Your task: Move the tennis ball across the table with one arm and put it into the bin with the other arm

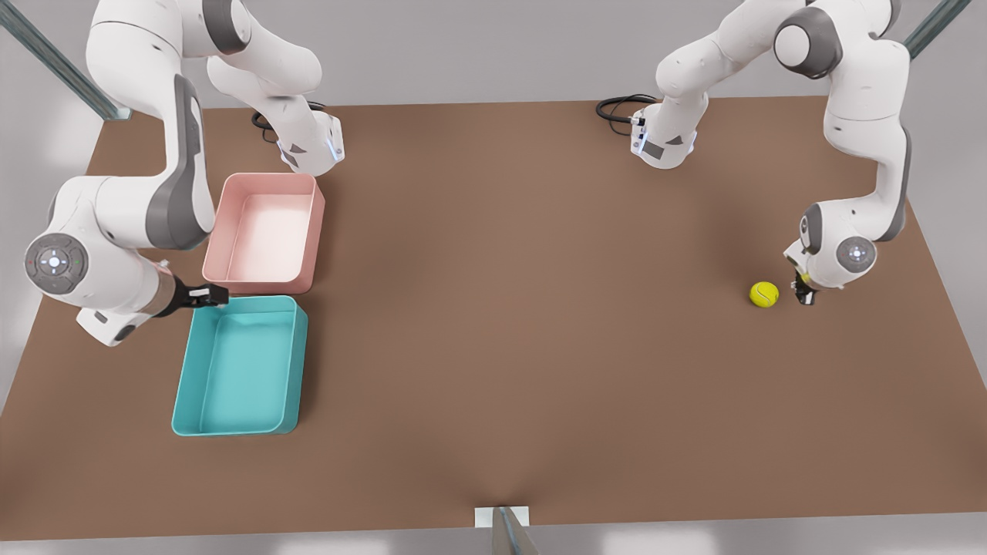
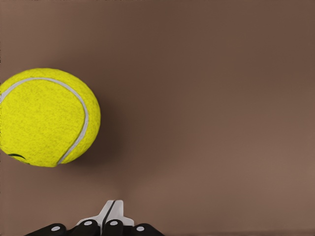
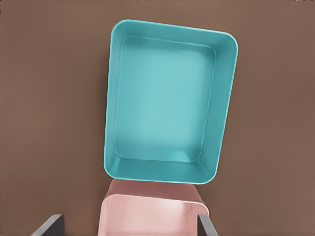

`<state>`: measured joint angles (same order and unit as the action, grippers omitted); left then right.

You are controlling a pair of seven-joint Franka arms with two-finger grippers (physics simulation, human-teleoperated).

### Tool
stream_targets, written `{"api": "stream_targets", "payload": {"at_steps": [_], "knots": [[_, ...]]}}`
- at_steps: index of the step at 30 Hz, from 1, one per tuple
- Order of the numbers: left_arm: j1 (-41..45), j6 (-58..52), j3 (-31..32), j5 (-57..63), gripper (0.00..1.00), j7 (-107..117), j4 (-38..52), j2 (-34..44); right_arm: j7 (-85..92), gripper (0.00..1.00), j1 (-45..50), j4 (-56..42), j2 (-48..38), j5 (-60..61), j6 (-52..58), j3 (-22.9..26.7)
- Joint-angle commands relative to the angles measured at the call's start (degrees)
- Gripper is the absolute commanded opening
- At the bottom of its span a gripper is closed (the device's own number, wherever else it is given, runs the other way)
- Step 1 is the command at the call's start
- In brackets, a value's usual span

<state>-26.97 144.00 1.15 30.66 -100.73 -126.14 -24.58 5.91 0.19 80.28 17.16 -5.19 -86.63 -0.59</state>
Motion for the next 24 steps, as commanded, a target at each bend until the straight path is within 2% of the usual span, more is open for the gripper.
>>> {"api": "stream_targets", "payload": {"at_steps": [1,13,17,20,21,22,23,24], "knots": [[0.25,2.77,-0.01,0.54,0.21,-0.35,-0.07,-0.12,3.50,1.00,-0.11,0.05,-0.11,0.09,0.06,0.06],[0.69,4.10,-0.01,0.45,0.21,6.86,-1.74,-1.00,3.58,1.00,-0.11,0.05,0.06,0.01,-0.12,0.06],[4.55,3.39,-0.01,0.45,0.21,13.79,-3.06,0.14,3.85,1.00,-0.19,0.05,0.15,0.01,-0.20,0.06],[11.76,-1.35,0.17,0.28,0.21,27.23,-6.83,3.92,3.94,1.00,-0.19,0.14,0.15,0.01,-0.20,-0.03],[12.64,-1.27,1.65,0.19,0.21,32.14,-8.33,4.01,3.94,1.00,-0.19,0.14,0.15,0.09,-0.20,-0.03],[14.49,-3.19,8.15,0.10,0.21,49.10,-10.44,5.24,3.94,1.00,-0.28,0.14,0.06,0.09,-0.20,-0.03],[14.67,-5.40,15.36,-4.02,0.21,60.81,-10.35,5.15,3.94,1.00,-0.28,0.14,0.06,0.09,-0.20,-0.03],[15.10,-5.92,18.45,-12.81,0.21,62.41,-10.09,6.29,3.94,1.00,-0.28,0.23,0.06,0.18,-0.12,0.06]]}}
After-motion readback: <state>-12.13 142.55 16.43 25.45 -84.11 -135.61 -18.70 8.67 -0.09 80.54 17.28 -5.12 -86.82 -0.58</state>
